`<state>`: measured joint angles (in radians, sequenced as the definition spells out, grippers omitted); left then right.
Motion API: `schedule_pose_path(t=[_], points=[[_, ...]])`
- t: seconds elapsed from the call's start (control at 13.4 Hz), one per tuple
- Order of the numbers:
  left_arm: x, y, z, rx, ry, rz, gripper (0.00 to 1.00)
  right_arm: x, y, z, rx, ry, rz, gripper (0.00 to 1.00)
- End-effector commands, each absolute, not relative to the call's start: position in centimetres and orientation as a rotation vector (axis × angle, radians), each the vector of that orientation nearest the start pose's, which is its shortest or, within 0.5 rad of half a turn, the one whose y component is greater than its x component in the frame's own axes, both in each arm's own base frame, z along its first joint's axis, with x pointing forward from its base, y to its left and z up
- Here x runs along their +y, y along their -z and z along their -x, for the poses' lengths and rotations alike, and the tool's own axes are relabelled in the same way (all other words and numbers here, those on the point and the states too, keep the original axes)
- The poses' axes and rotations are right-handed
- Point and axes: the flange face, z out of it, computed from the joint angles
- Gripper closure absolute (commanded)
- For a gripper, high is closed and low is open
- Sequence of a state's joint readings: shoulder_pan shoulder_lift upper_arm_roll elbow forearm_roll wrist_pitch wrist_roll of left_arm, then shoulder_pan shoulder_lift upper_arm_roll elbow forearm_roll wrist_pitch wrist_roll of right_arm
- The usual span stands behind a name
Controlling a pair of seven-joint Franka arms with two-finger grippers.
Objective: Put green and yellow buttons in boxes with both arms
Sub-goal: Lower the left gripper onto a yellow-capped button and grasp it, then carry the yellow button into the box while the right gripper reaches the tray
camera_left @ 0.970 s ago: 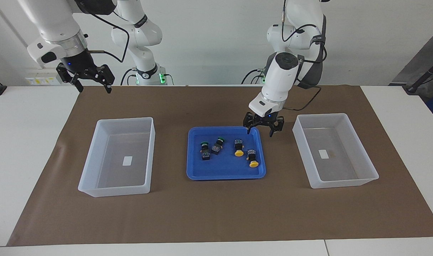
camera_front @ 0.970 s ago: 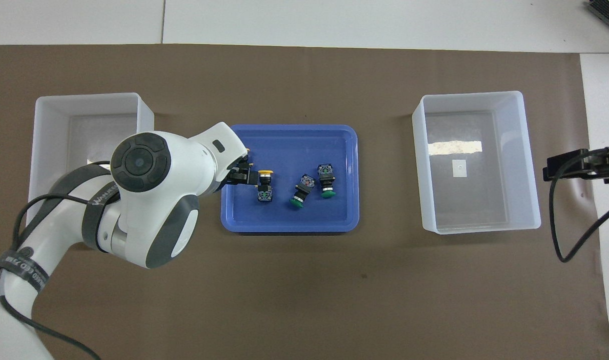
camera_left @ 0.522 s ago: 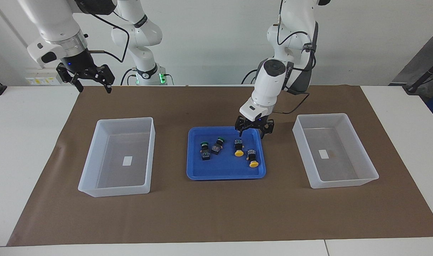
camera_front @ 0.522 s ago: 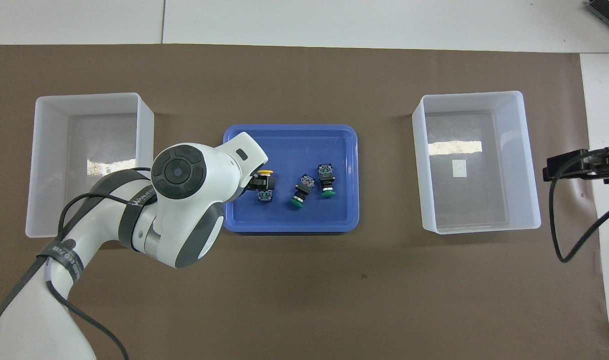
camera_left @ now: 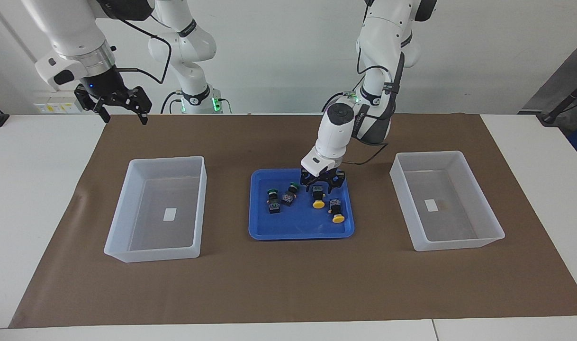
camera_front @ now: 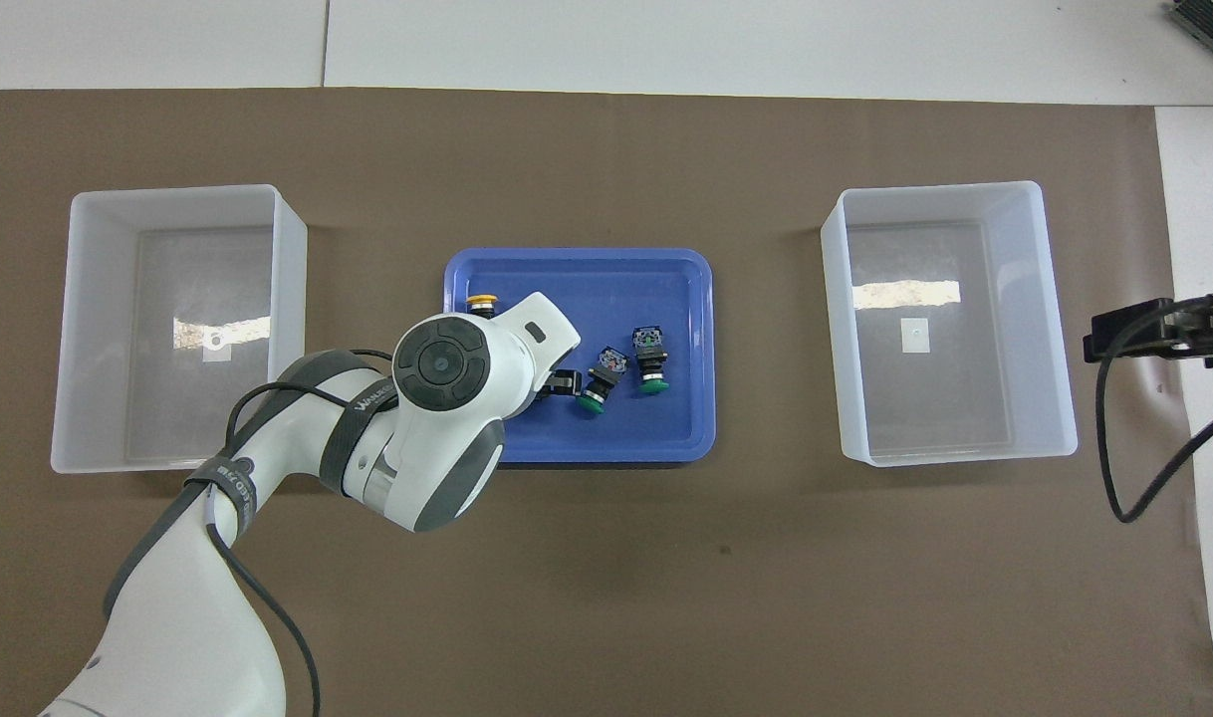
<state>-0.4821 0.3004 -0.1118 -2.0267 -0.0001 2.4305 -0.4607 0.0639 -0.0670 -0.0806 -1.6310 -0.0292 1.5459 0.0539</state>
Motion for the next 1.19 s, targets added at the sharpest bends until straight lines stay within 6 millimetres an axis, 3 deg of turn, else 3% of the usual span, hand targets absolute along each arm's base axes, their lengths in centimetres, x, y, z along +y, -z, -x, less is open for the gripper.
schedule_pose_path(t=[0.0,0.22,0.37,0.45,0.67,0.82,0.9,1.12], points=[[-33.4,-31.1,-49.8,0.131,0.119,3.195,1.0,-1.6,-63.0,-52.3,0.092,-0.027,3.167,0.0],[-32.8,-33.5,-49.8,0.124,0.125,3.19,1.0,-1.4,-63.1,-52.3,0.095,-0.022,3.165,0.0],[-30.9,-37.3,-50.0,0.093,0.133,3.181,1.0,-1.0,-63.2,-52.4,0.087,-0.012,3.16,0.0],[-29.3,-39.3,-50.6,0.051,0.16,3.185,1.0,0.5,-63.2,-52.4,0.065,-0.005,3.151,0.0],[-23.6,-43.8,-52.8,0.0,0.22,3.178,1.0,4.0,-62.3,-53.2,0.079,0.051,3.144,0.0],[-17.7,-46.6,-54.9,-0.016,0.276,3.166,1.0,7.9,-61.0,-53.9,0.106,0.13,3.11,0.0],[-14.8,-47.7,-56.1,-0.047,0.315,3.161,1.0,9.3,-59.3,-54.3,0.125,0.161,3.074,0.0],[-7.1,-47.7,-58.3,0.079,0.389,3.124,1.0,16.1,-53.6,-56.4,0.125,0.144,3.07,0.0]])
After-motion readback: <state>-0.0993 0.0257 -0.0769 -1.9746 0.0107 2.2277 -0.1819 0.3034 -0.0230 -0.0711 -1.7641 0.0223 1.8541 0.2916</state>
